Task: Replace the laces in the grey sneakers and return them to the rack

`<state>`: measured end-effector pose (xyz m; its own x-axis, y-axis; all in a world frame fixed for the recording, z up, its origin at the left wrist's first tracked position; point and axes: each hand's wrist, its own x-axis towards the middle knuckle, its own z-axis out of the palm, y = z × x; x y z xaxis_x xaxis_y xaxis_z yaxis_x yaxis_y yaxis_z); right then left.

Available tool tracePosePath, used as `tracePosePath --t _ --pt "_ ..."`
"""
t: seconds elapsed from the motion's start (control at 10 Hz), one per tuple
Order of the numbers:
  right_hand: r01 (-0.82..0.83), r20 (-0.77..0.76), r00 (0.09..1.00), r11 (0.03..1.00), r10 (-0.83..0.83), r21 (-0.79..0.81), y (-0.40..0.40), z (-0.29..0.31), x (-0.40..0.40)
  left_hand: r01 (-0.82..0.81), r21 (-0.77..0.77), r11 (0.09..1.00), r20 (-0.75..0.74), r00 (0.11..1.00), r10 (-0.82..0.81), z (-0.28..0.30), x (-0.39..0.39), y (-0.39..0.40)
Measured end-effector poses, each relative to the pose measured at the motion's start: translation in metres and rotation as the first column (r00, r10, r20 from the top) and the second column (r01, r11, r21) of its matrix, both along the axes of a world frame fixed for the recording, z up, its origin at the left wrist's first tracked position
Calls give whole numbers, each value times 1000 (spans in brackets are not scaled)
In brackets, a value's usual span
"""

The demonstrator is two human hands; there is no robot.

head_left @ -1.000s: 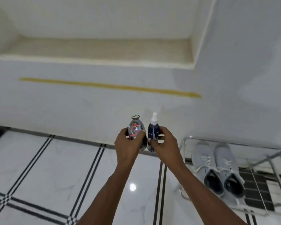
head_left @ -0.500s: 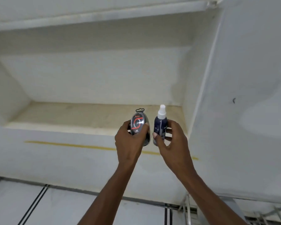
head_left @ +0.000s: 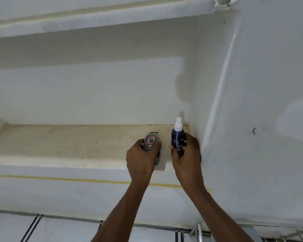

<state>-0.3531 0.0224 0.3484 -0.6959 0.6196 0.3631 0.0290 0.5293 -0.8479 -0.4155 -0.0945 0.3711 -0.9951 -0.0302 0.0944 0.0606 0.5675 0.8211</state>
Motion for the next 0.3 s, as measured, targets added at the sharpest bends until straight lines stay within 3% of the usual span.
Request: tracePosePath --t 0.3 --pt "5 80 997 1000 -4 -11 -5 -11 4 66 -21 998 1 998 -66 -3 -4 -3"
